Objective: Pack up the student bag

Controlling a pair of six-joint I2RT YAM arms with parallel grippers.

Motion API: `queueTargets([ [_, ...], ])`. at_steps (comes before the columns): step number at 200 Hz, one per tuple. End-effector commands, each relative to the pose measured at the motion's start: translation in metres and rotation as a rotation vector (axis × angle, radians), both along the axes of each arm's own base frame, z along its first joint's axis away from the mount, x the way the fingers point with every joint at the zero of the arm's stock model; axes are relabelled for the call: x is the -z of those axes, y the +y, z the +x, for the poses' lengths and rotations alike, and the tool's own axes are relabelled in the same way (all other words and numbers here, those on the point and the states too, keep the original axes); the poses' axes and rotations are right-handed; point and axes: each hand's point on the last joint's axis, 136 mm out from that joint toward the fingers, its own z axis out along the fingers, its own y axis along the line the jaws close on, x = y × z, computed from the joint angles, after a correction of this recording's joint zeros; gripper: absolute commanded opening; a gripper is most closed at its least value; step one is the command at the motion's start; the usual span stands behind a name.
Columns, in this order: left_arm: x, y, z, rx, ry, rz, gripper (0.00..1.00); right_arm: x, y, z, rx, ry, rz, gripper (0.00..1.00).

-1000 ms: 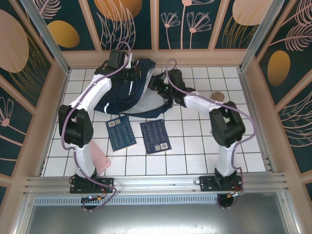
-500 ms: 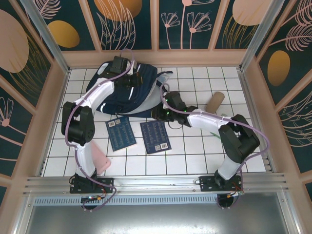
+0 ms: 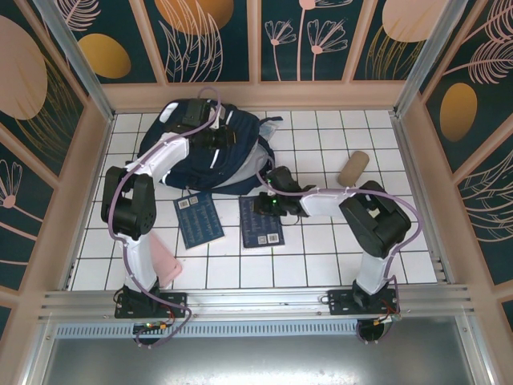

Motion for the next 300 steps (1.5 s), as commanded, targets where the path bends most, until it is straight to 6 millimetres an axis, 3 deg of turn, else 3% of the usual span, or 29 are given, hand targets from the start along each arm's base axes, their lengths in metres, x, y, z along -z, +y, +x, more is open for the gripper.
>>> queueTargets([
  [1,-0.003,0.019,0.002,-0.065,-0.012,0.023,0.21,0.029,-0.059,0.005,0.100,0.029,-0.149,0.18],
  [13,-0.006,0.018,0.000,-0.062,-0.014,0.010,0.23,0.026,-0.071,0.012,0.118,0.022,-0.148,0.18],
  [32,-0.014,0.016,-0.009,-0.071,-0.021,-0.007,0.40,0.009,-0.067,0.018,0.084,-0.019,-0.132,0.21],
  [63,-0.017,0.005,-0.042,-0.066,-0.018,-0.022,0.42,-0.031,-0.067,0.027,0.090,-0.101,-0.110,0.32],
  [89,0.003,-0.014,-0.082,-0.058,0.043,-0.004,0.43,-0.044,-0.078,0.021,0.123,-0.132,-0.120,0.37],
  [100,0.020,-0.024,-0.099,-0.048,0.086,0.001,0.42,-0.043,-0.092,0.020,0.157,-0.122,-0.124,0.38],
  [105,0.014,-0.030,-0.107,-0.041,0.076,-0.016,0.42,-0.044,-0.095,0.018,0.164,-0.122,-0.121,0.39],
  [130,0.037,-0.048,-0.142,-0.028,0.140,-0.049,0.40,-0.032,-0.110,0.005,0.188,-0.100,-0.126,0.44],
  [170,0.068,-0.085,-0.177,0.049,0.217,-0.081,0.41,-0.018,-0.122,0.000,0.194,-0.087,-0.100,0.44],
  [177,0.082,-0.090,-0.183,0.061,0.247,-0.068,0.41,-0.016,-0.122,0.000,0.191,-0.085,-0.097,0.43],
  [250,0.119,-0.119,-0.202,0.131,0.326,-0.065,0.35,0.010,-0.123,-0.006,0.181,-0.022,-0.081,0.43],
  [300,0.148,-0.115,-0.213,0.128,0.375,-0.016,0.22,0.009,-0.098,-0.016,0.087,0.029,0.022,0.41],
])
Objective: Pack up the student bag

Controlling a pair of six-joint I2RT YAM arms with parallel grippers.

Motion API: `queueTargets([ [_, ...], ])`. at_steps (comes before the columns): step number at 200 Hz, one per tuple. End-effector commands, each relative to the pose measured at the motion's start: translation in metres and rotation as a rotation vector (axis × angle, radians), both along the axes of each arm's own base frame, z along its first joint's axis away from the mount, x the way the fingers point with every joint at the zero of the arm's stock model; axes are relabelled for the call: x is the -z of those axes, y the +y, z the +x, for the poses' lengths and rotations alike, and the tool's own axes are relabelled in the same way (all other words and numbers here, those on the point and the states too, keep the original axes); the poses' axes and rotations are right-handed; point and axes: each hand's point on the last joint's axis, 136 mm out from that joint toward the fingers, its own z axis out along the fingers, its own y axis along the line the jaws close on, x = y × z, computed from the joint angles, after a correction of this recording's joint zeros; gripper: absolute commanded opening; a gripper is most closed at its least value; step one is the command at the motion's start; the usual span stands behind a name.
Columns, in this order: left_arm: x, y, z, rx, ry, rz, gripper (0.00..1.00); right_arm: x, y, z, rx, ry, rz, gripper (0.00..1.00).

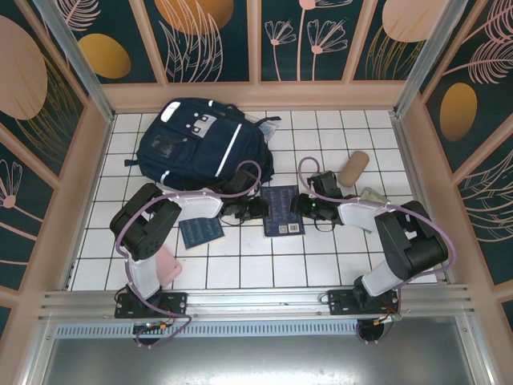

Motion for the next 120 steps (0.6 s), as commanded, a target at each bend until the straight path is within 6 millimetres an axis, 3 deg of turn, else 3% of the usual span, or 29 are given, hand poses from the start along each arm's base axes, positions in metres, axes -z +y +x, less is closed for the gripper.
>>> queueTargets([
  [1,0.018,-0.004,-0.009,0.018,0.036,0.010,0.21,0.007,0.022,-0.014,-0.098,0.055,0.089,0.41],
  [38,0.028,-0.005,-0.013,0.030,0.053,0.007,0.13,-0.004,0.042,-0.025,-0.168,0.075,0.215,0.34],
  [93,0.030,-0.005,-0.013,0.047,0.047,0.015,0.11,-0.061,0.057,-0.032,-0.234,0.023,0.449,0.32],
  [120,0.029,-0.006,-0.012,0.054,0.042,0.017,0.11,-0.080,0.058,-0.034,-0.250,0.001,0.504,0.30],
])
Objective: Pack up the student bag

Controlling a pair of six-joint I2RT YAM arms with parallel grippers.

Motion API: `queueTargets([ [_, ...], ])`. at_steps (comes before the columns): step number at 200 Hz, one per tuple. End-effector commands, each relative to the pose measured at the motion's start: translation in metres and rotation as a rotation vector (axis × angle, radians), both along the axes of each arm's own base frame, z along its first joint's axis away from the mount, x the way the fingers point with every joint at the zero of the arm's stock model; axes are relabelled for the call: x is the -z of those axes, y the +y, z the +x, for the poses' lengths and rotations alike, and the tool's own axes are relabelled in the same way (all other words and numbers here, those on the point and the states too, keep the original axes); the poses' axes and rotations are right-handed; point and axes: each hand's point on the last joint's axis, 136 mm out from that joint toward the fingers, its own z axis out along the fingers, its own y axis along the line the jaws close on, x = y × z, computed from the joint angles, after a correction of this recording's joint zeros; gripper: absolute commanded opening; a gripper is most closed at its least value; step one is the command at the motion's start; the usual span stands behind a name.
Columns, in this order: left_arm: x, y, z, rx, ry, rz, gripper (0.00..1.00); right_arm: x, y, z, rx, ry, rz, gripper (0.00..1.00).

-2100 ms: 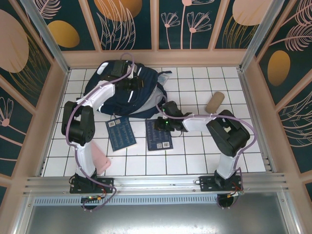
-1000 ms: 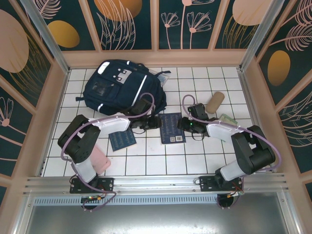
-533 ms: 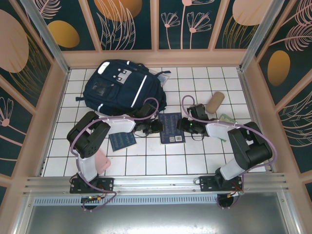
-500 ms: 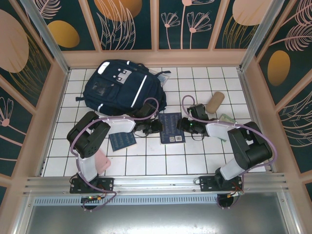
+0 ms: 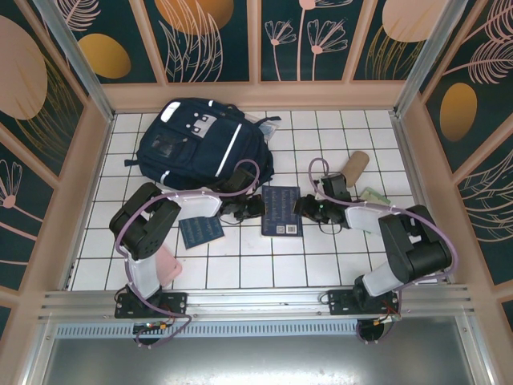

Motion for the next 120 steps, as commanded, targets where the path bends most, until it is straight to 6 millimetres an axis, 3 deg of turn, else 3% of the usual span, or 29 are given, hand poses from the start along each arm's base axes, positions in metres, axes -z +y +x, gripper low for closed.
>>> queueTargets([
  [1,0.028,-0.010,-0.017,0.072,0.040,0.016,0.11,-0.070,0.057,-0.022,-0.243,-0.072,0.324,0.30],
  [34,0.027,-0.009,-0.018,0.078,0.037,0.019,0.11,-0.078,0.055,-0.023,-0.247,-0.087,0.337,0.30],
  [75,0.025,-0.011,-0.017,0.083,0.033,0.007,0.11,-0.053,0.053,-0.022,-0.231,-0.036,0.297,0.30],
  [95,0.023,-0.011,-0.017,0.084,0.032,0.005,0.11,-0.050,0.055,-0.021,-0.229,-0.027,0.307,0.27],
  [120,0.021,-0.010,-0.016,0.084,0.023,0.013,0.12,-0.043,0.046,-0.013,-0.184,-0.026,0.235,0.12],
])
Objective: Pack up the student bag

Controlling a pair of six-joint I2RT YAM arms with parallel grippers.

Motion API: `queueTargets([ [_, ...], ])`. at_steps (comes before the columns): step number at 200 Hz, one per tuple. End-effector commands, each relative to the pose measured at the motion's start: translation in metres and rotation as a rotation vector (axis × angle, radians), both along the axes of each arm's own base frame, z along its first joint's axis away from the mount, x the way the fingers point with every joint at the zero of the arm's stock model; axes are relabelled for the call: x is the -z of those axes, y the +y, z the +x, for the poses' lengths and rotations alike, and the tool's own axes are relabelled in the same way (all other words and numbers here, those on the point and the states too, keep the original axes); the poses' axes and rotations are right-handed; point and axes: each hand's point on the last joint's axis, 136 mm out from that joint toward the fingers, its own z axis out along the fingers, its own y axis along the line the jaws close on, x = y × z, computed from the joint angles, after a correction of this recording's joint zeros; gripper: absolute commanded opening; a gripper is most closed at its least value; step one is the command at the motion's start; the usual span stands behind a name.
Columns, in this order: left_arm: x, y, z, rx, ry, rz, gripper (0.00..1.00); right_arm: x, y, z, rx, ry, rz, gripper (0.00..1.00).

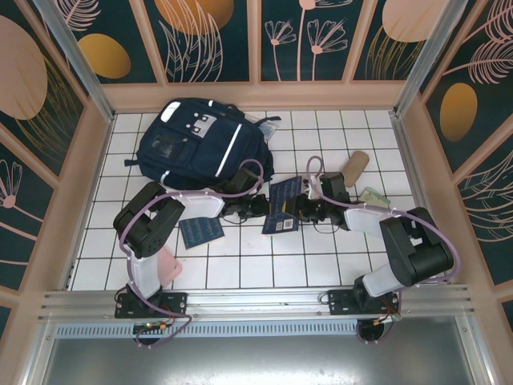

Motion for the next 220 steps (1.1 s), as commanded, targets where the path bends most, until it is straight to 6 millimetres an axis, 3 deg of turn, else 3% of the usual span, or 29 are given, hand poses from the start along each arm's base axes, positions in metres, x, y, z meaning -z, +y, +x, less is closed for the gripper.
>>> queueTargets([
  [1,0.023,0.006,-0.019,0.042,0.061,0.066,0.12,-0.010,0.004,0.007,-0.010,-0.040,0.001,0.11],
  [12,0.019,0.008,-0.017,0.042,0.044,0.078,0.12,-0.007,-0.005,0.011,0.024,-0.042,-0.055,0.00],
  [32,0.001,0.010,-0.009,0.041,-0.012,0.099,0.13,-0.005,-0.022,0.016,0.083,-0.049,-0.114,0.00],
  [72,-0.067,0.005,0.017,0.052,-0.163,0.119,0.22,-0.020,-0.039,0.022,0.151,-0.084,-0.114,0.00],
  [94,-0.101,0.011,0.041,0.052,-0.274,0.195,0.24,-0.029,-0.043,0.025,0.168,-0.102,-0.104,0.00],
  [124,-0.126,0.037,0.086,0.008,-0.406,0.386,0.27,-0.045,-0.046,0.030,0.191,-0.136,-0.088,0.00],
  [170,-0.117,0.078,0.147,-0.067,-0.448,0.643,0.36,-0.064,-0.046,0.037,0.209,-0.174,-0.070,0.00],
  [220,-0.078,0.093,0.178,-0.047,-0.429,0.788,0.38,-0.069,-0.047,0.036,0.231,-0.180,-0.050,0.00],
])
